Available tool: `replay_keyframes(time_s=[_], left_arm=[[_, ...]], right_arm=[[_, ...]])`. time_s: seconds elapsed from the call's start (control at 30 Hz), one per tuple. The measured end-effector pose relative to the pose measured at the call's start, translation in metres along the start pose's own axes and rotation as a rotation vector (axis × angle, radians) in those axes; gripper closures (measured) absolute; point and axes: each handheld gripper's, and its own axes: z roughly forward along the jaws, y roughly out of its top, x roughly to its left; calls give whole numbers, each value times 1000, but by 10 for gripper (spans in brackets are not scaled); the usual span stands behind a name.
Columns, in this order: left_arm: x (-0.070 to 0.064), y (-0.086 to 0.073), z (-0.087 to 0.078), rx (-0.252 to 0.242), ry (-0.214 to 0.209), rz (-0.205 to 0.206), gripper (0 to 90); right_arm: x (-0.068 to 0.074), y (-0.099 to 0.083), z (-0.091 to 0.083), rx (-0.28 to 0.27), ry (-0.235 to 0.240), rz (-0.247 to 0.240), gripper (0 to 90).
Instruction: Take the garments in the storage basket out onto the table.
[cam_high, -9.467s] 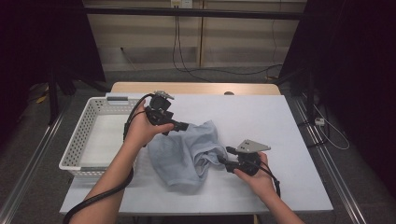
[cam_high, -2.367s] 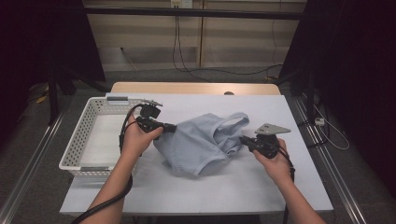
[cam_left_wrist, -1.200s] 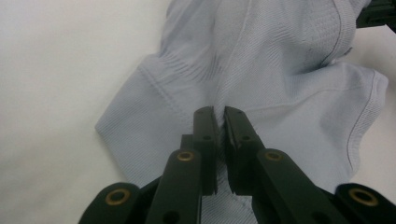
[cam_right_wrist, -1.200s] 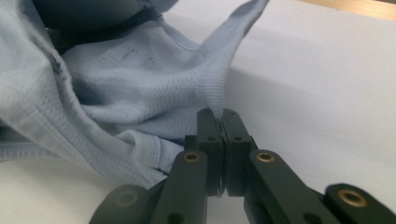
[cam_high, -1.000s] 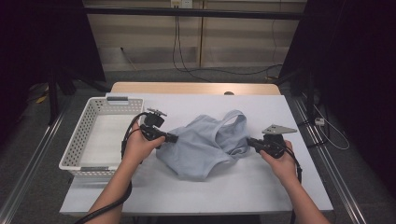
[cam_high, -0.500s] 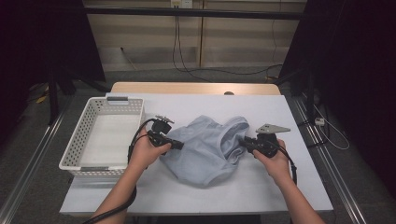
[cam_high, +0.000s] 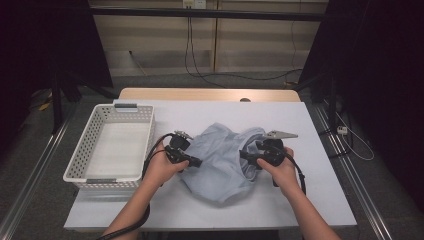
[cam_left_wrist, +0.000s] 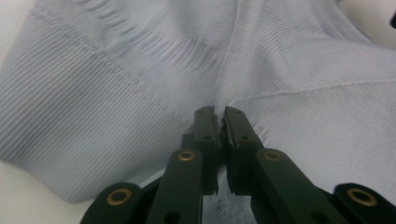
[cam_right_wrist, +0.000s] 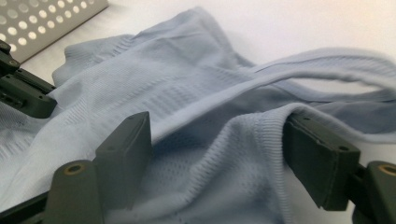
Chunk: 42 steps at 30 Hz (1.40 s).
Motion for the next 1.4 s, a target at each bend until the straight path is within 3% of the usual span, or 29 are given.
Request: replay_keyframes(time_s=[0.17, 0.33, 0.4, 0.5, 0.57, 0.63, 0.8, 1.0, 1.13, 1.4], left_arm=[[-5, 0, 4, -3, -30, -5, 848], [-3, 3, 0, -4, -30, -5, 824], [-2, 7, -3, -30, -18, 3, 736], [1, 14, -8, -107, 26, 53, 486], [4, 20, -10, -144, 58, 69, 365], [6, 26, -10, -166, 72, 70, 308], [10, 43, -5, -185, 100, 108, 246], [15, 64, 6, -196, 92, 124, 230], [19, 77, 11, -197, 90, 125, 215], [28, 86, 28, -191, 116, 114, 214]], right_arm=[[10, -1, 12, 45, 29, -24, 314], [22, -4, 22, 87, 85, -72, 578], [27, -6, 25, 106, 121, -84, 711], [35, -8, 27, 127, 164, -126, 837], [39, -9, 28, 128, 182, -140, 861], [42, -9, 28, 128, 198, -146, 869], [44, -10, 26, 123, 199, -152, 825], [42, -5, 12, 107, 121, -177, 491], [36, -2, -1, 94, 94, -167, 362], [18, -7, -30, 48, 59, -109, 281]])
